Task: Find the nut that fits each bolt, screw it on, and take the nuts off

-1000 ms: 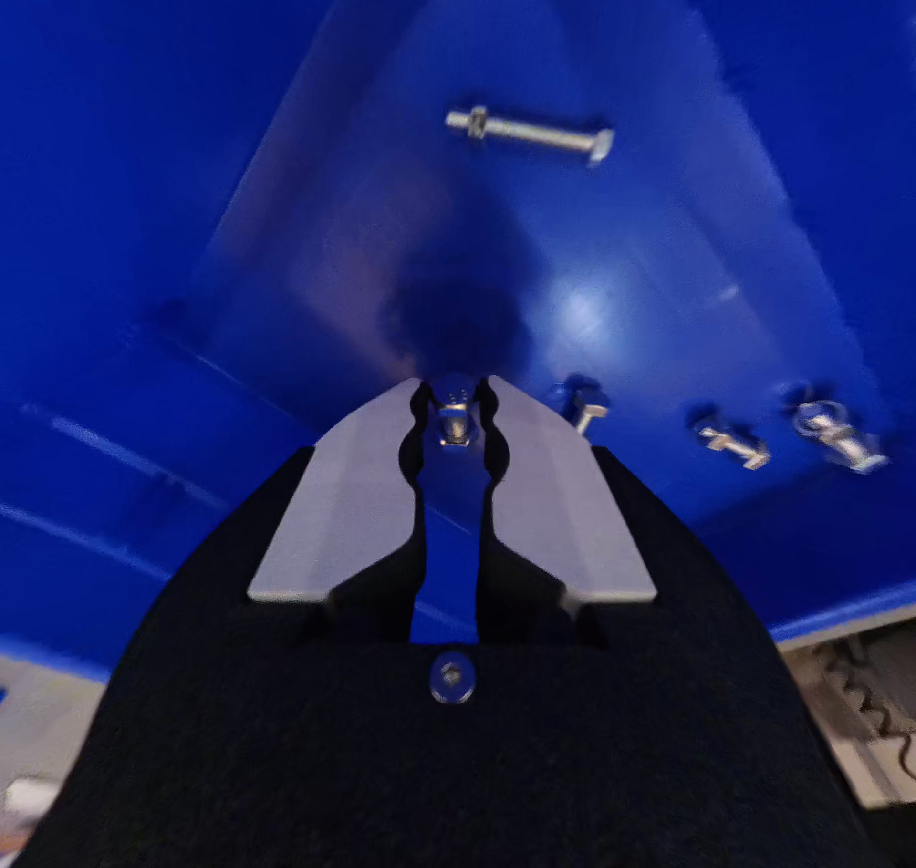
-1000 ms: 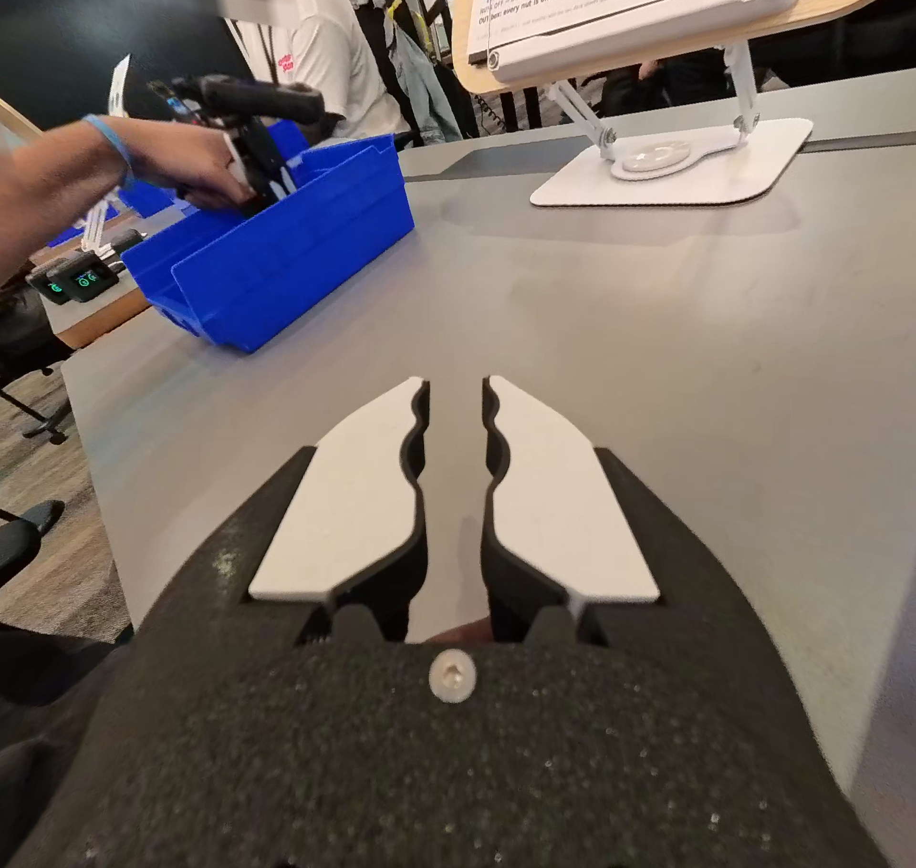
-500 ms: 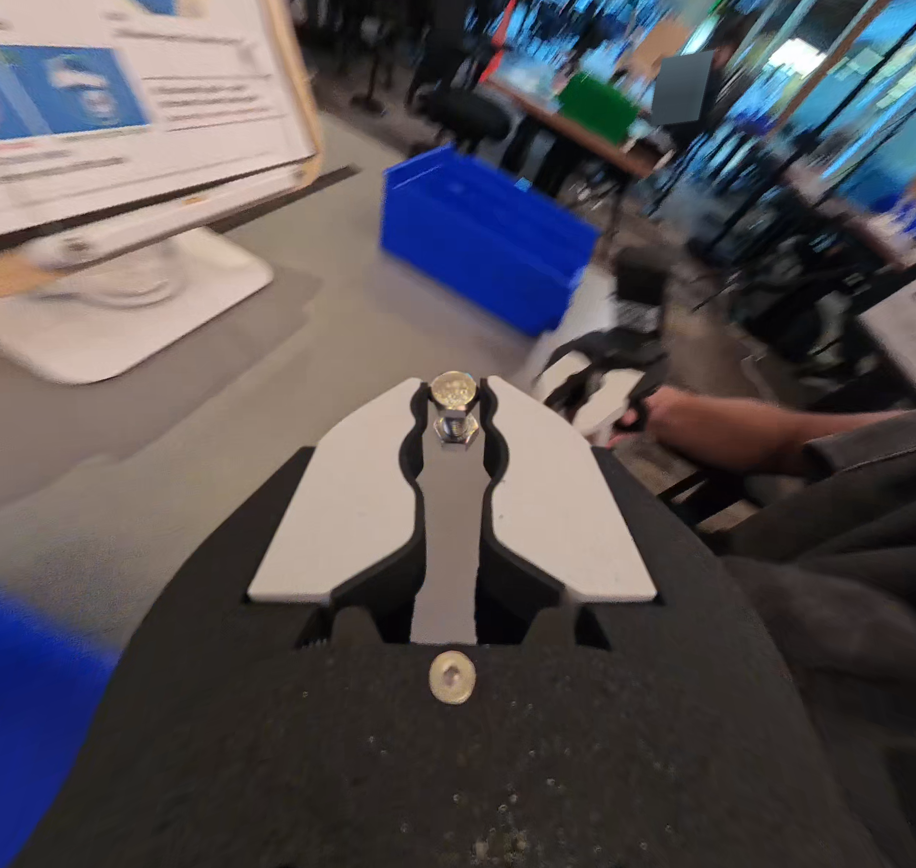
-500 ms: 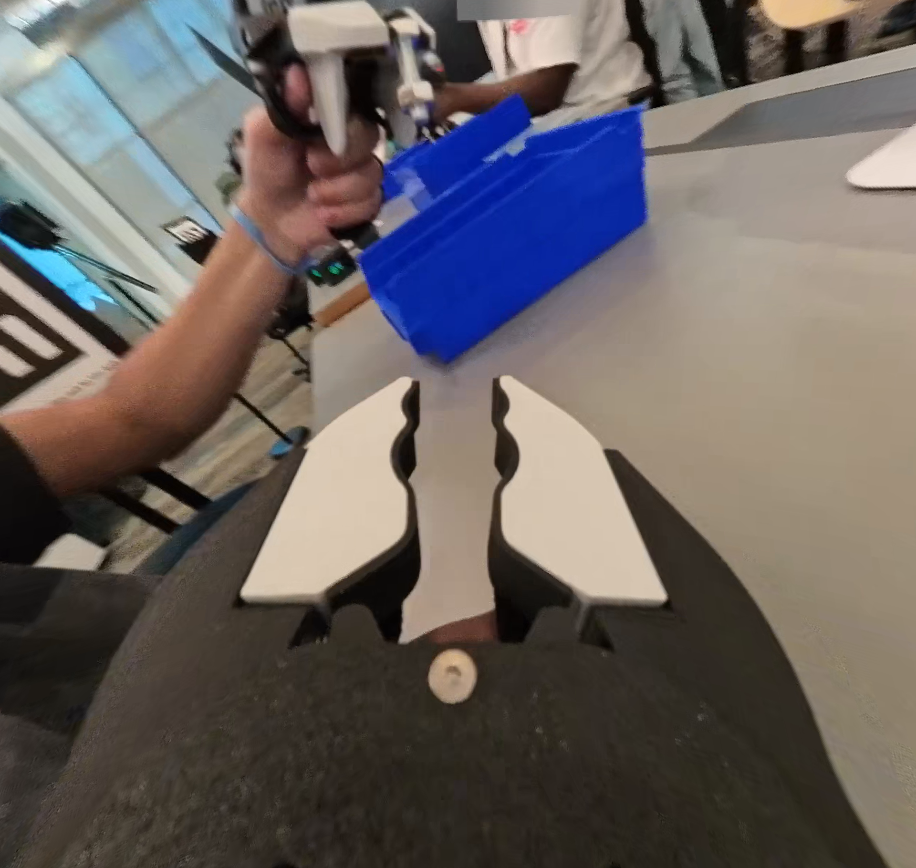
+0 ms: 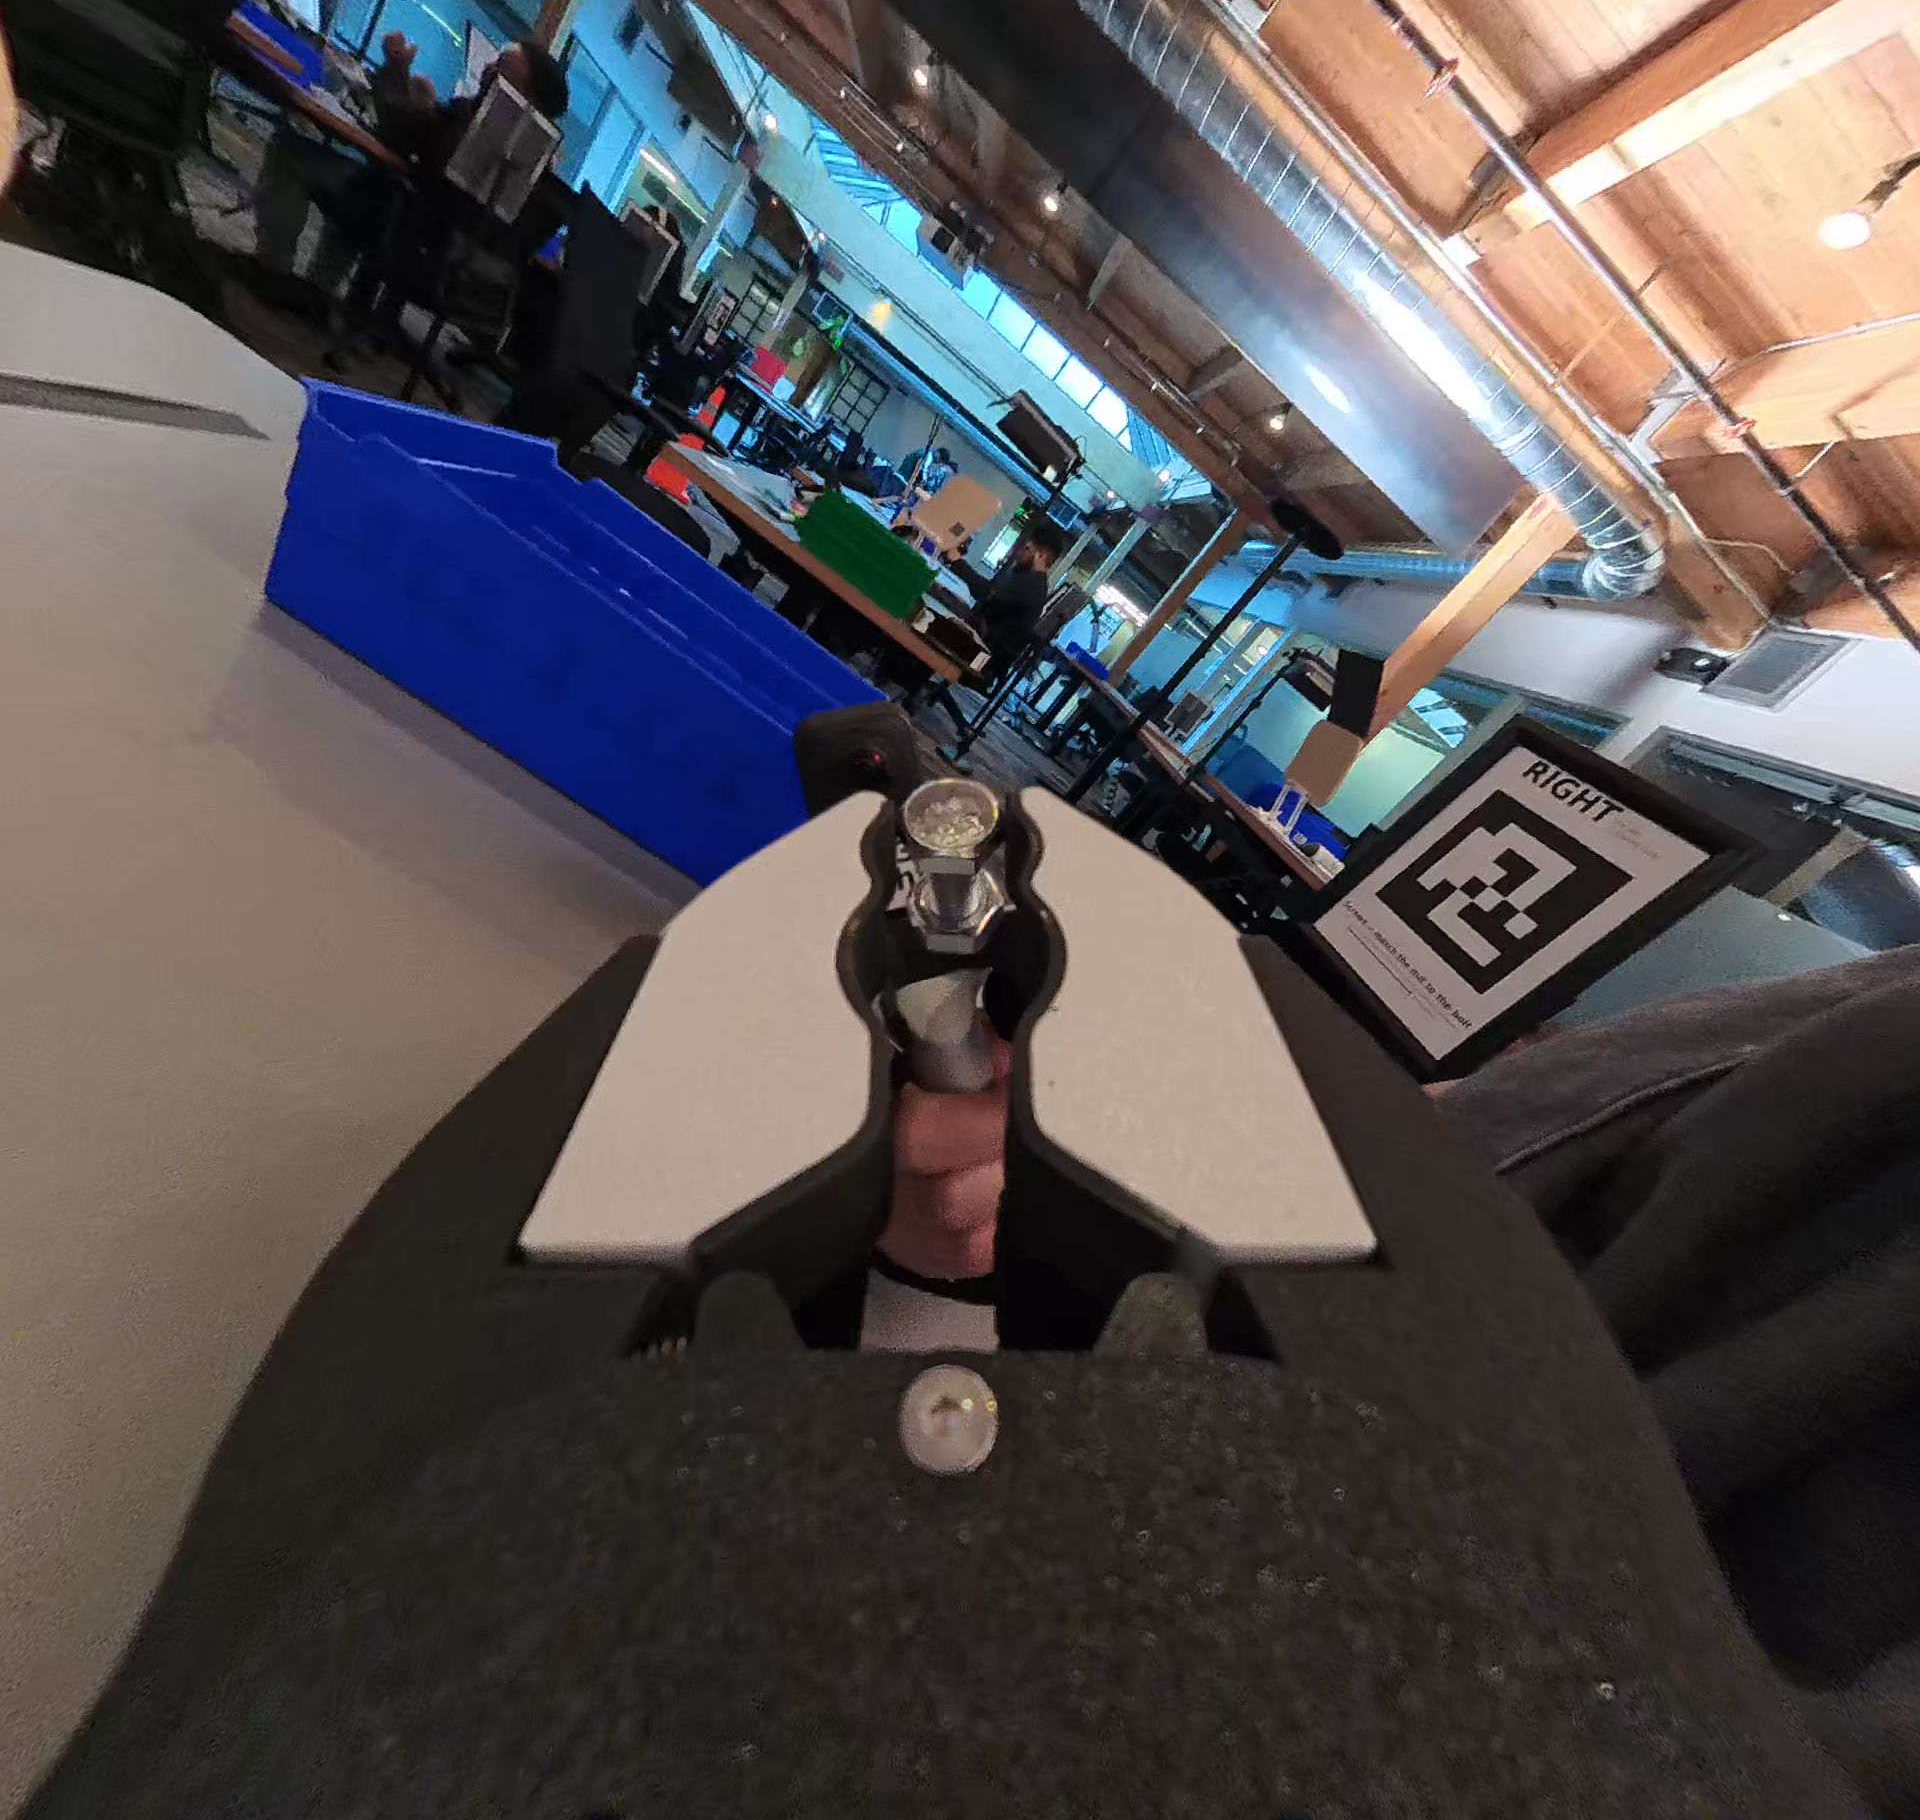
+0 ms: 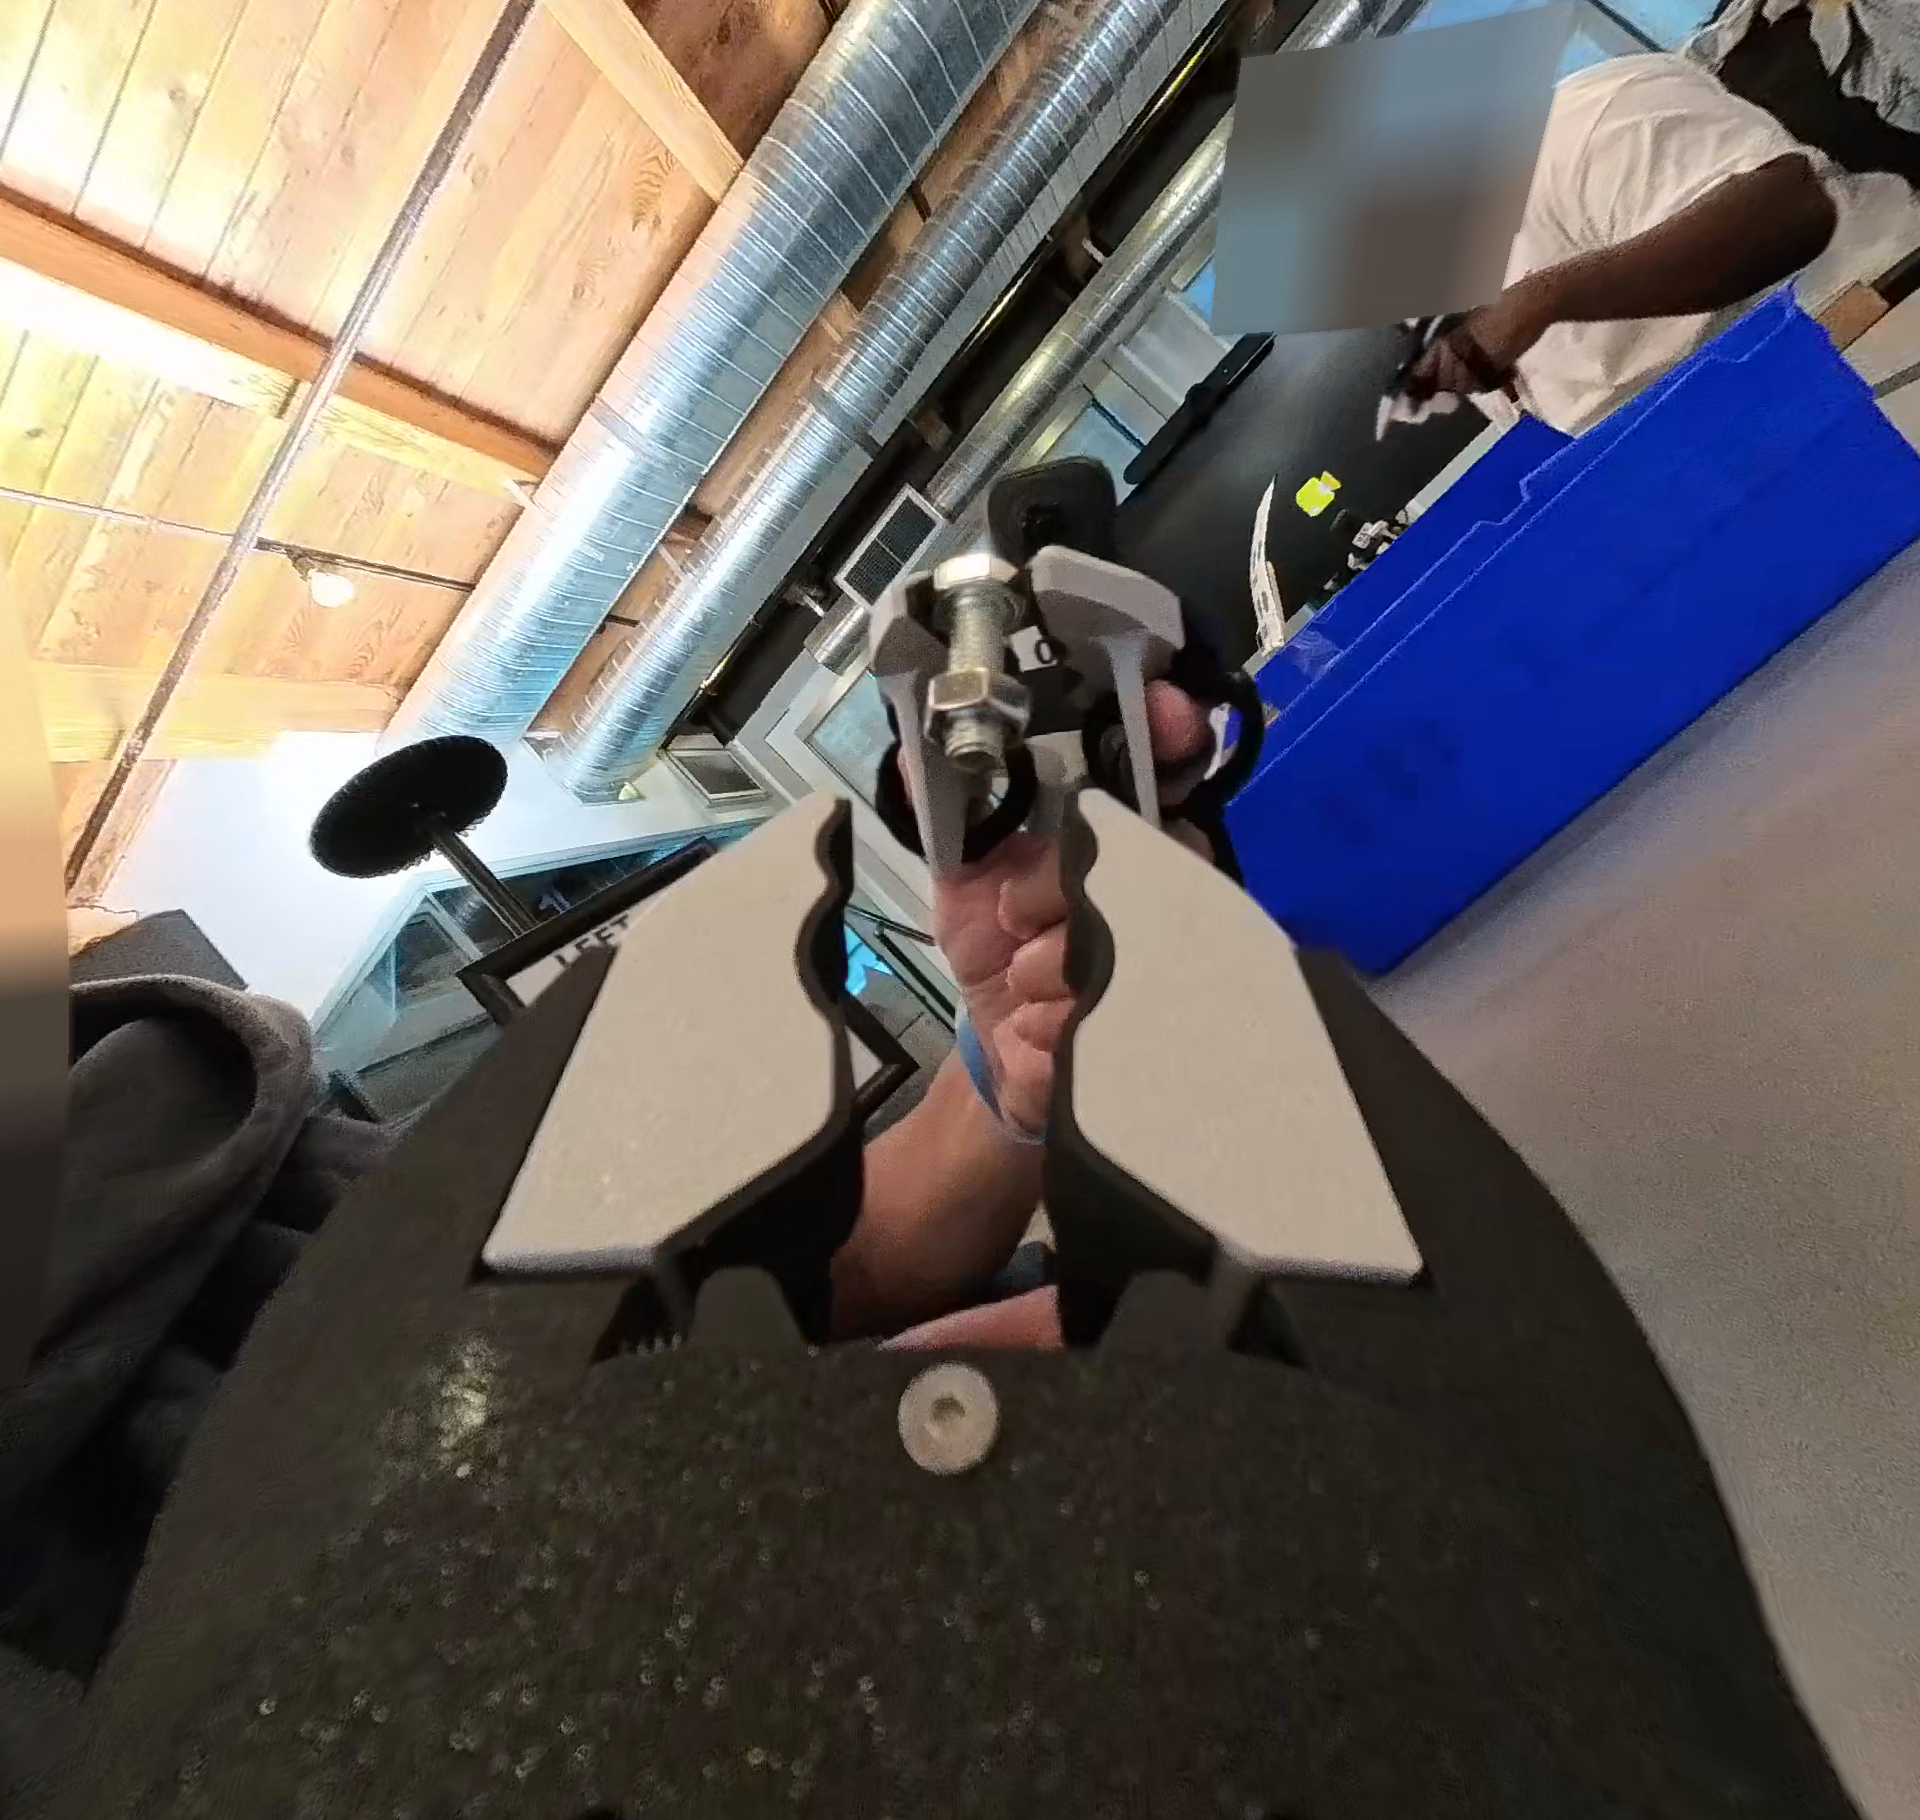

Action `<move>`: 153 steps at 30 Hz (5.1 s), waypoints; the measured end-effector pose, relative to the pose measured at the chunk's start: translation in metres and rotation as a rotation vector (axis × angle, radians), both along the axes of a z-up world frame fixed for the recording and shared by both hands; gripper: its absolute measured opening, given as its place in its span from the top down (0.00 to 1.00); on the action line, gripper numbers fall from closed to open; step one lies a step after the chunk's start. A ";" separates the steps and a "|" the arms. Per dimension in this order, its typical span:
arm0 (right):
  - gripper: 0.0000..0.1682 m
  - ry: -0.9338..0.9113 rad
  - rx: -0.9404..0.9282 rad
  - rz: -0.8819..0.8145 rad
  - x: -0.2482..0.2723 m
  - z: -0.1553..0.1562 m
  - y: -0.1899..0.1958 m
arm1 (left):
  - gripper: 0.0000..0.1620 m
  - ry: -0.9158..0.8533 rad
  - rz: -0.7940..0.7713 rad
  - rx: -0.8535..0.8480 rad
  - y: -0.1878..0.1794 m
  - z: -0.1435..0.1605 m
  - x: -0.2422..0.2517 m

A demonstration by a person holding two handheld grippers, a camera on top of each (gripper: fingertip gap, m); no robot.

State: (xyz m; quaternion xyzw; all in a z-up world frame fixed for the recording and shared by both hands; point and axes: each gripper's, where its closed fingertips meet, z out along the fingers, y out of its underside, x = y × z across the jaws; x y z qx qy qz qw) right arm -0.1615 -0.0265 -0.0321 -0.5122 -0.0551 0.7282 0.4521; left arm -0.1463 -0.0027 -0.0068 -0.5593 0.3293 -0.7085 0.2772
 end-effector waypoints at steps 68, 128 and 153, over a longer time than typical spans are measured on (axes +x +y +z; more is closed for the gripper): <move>0.89 -0.851 0.502 -0.220 0.024 -0.014 -0.017 | 0.89 0.177 -0.232 0.010 -0.048 -0.052 0.008; 0.74 -0.669 0.190 -0.075 0.027 -0.034 -0.010 | 0.89 0.182 -0.090 0.147 -0.026 -0.051 -0.001; 0.74 -0.657 0.196 -0.071 0.019 -0.040 -0.009 | 0.89 0.182 -0.071 0.144 -0.019 -0.050 -0.005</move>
